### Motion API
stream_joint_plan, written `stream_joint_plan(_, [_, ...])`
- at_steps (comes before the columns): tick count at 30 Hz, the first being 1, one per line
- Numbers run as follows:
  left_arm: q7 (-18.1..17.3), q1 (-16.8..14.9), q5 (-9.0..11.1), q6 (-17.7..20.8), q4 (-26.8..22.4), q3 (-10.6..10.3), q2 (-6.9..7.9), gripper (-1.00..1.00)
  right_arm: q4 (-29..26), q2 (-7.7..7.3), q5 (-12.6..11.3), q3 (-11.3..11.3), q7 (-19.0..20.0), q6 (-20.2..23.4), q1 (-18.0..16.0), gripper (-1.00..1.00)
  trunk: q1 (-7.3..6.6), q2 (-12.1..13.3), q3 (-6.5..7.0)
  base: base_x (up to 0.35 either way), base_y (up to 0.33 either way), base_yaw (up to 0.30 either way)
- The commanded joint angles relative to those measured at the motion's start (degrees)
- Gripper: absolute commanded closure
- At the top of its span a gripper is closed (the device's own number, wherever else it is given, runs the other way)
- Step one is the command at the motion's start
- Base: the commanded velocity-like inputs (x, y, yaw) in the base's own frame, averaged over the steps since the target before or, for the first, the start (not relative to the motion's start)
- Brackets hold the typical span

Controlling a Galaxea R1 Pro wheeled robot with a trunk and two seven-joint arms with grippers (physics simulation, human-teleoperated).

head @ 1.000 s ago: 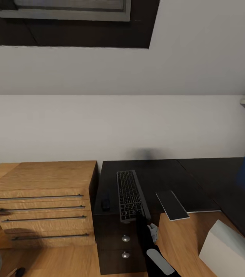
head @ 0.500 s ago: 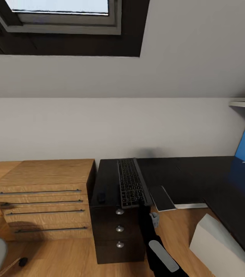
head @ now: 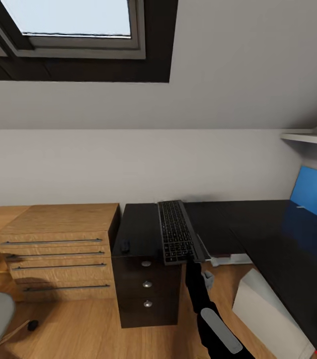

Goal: In the bedroom, organize the workspace by keeping the computer under the desk, ensuring the monitor is on the desk, placing the keyboard on the desk next to the monitor, placing the mouse on the desk next to the keyboard, moving the folder from the swivel chair onto the desk next to the mouse, stacking the notebook on top of the folder with the pen on top of the notebook, and positioning the swivel chair next to the desk.

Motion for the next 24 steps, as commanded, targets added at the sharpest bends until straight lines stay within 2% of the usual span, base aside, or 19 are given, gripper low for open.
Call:
stream_joint_plan(1, [0.47,0.01,0.56,-0.09,-0.1,-0.31,0.07,-1.0,0.02,-0.07,-0.54,0.22,-0.11,-0.39,-0.07,1.0,-0.23,0.38,0.13,-0.075,-0.013,0.0])
stream_joint_plan(7, [0.53,0.01,0.24,-0.17,-0.13,-0.57,-0.02,-1.0,-0.08,-0.73,-0.64,0.09,-2.18,-0.56,-0.07,1.0,-1.55,2.78,1.21,-0.272,-0.085,0.0])
stream_joint_plan(8, [0.54,0.01,-0.24,-0.2,-0.15,-0.59,-0.03,-1.0,-0.08,-0.77,-0.64,0.05,-2.2,-0.56,-0.07,1.0,-1.77,3.18,1.39,-0.329,-0.147,0.0])
stream_joint_plan(9, [0.56,0.01,-2.86,-0.32,-0.18,-0.39,-0.04,-1.0,-0.09,-1.16,-0.64,-0.02,-2.29,-0.56,-0.07,1.0,-1.99,3.59,1.57,-0.332,-0.156,0.0])
stream_joint_plan(18, [0.56,0.01,-3.2,-0.31,-0.18,-0.42,-0.11,-1.0,0.03,-1.51,-0.64,-0.25,-2.39,-0.48,-0.07,1.0,-3.96,7.2,3.19,-0.325,-0.175,0.0])
stream_joint_plan(24, [0.59,0.01,-3.22,-0.26,-0.15,-0.53,-0.13,-1.0,0.08,-1.7,-0.67,-1.69,-2.86,-0.36,-0.07,1.0,-5.28,9.6,4.26,-0.29,-0.237,0.0])
